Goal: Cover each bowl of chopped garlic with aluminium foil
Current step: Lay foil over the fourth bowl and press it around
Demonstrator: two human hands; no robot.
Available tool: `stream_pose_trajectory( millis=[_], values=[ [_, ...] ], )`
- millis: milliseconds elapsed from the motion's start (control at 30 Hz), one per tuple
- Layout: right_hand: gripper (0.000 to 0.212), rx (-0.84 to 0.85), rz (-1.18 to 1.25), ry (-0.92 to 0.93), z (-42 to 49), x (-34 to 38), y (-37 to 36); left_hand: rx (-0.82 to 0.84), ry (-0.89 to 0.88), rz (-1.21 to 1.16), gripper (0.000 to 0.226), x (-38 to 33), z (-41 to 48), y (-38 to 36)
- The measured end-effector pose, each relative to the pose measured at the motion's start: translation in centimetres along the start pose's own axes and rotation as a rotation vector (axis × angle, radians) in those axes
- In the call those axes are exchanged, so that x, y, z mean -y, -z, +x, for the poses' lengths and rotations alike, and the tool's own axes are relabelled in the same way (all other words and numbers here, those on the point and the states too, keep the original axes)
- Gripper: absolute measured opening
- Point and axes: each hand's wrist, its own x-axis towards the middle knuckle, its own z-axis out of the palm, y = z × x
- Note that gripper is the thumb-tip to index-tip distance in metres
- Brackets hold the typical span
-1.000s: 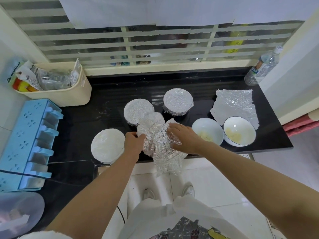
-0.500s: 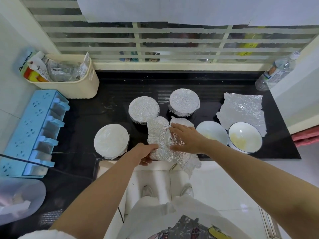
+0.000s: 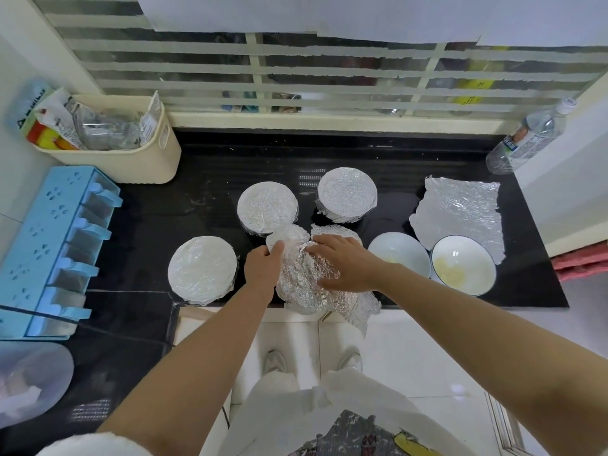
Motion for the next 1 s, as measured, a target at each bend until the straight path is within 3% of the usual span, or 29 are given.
stream_pose_trajectory(
  millis=[233,433,500,600,767,867,933,1000],
  values=[
    [0.073,0.012,0.002,0.054,0.3,-0.7,0.1,0.002,0.206,-0.078,0.032,1.1,1.6,0.0],
    [0.098,0.046,0.001,0.059,0.7,-0.4,-0.1,-0.046,0.179,0.053,0.03,1.0,2.0,0.4],
    [0.102,0.051,-0.021,0.05,0.8,-0.3,-0.4,-0.068,0.154,0.161,0.039,0.8,1.8,0.6],
    [0.102,0.038,-0.048,0.04,1.0,-0.1,-1.2,-0.08,0.006,0.414,0.04,-0.2,0.5,0.5],
    [0.103,0.004,-0.051,0.016,1.4,0.1,-2.0,-0.165,-0.405,0.869,0.069,0.0,-2.3,-0.5],
    [0.104,-0.003,-0.053,0.005,1.5,0.2,-2.2,-0.186,-0.566,0.936,0.063,0.4,-3.1,-0.6],
    [0.104,-0.018,-0.037,0.006,1.4,0.3,-2.4,-0.057,-0.743,0.88,0.056,1.4,-2.6,-0.6],
    [0.106,-0.043,-0.001,0.016,1.2,0.3,-2.5,0.157,-0.84,0.888,0.065,2.6,-2.1,-0.3]
  ],
)
